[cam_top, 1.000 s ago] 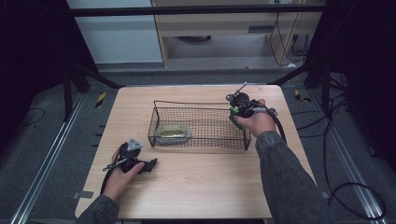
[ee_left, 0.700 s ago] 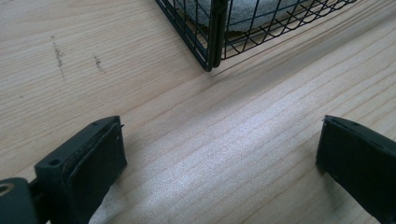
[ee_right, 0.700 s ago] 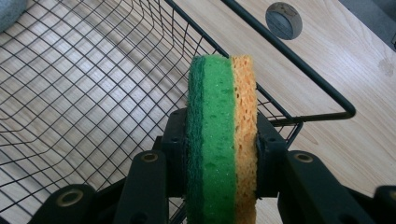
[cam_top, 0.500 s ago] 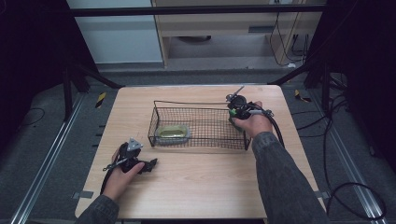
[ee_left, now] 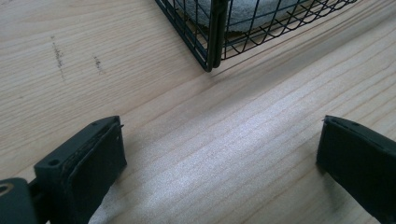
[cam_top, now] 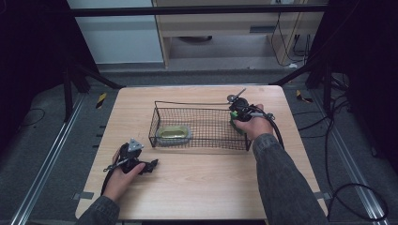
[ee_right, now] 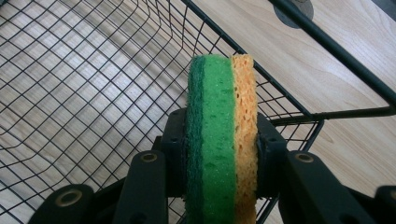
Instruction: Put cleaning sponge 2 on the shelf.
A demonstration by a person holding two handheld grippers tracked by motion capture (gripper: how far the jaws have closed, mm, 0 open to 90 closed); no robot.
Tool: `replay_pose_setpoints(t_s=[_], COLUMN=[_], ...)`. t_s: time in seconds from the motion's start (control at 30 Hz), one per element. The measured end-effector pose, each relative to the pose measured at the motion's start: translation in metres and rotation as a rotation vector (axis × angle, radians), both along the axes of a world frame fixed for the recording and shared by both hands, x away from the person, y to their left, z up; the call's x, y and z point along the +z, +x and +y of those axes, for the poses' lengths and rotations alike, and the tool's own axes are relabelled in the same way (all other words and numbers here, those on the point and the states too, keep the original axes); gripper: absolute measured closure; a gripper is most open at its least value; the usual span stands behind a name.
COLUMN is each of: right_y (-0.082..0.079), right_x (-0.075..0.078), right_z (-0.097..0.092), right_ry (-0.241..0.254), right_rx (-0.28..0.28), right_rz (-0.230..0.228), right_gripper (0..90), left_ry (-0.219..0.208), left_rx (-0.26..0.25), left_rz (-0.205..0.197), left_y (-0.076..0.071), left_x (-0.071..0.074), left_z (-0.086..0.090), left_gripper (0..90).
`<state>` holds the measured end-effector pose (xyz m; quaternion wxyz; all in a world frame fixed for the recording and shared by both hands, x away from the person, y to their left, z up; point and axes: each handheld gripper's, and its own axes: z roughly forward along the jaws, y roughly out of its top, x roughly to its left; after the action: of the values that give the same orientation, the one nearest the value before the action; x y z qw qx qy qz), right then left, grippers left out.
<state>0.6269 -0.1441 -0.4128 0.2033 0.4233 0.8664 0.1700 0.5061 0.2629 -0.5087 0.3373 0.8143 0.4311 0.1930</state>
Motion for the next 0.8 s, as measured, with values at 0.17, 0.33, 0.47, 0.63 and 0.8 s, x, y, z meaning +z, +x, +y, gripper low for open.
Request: replay_pose_setpoints(t_s=[0.17,0.33,0.47,0.63,0.8], right_y=[0.0,0.0,-0.004,-0.008,-0.013], right_x=[0.0,-0.001,0.002,0.006,0.012], right_z=[0.001,0.002,0.004,0.006,0.006], right_ry=[-0.002,0.0,0.001,0.01,0.029], right_rx=[0.004,0.012,0.018,0.024,0.029], right_rz=[0.001,0.006,-0.002,-0.003,-0.005], right_gripper=[63.6,59.2,55.8,54.0,53.7], left_ry=[0.0,0.0,0.001,0.0,0.001], left_rx=[0.0,0.0,0.0,0.0,0.0], left_rz=[0.0,0.0,0.0,0.0,0.0], left_y=[0.0,0.0,0.0,0.0,0.0], left_x=[0.0,0.0,0.0,0.0,0.0], left_z=[0.0,0.0,0.0,0.0,0.0], left_gripper=[0.0,0.0,0.0,0.0,0.0])
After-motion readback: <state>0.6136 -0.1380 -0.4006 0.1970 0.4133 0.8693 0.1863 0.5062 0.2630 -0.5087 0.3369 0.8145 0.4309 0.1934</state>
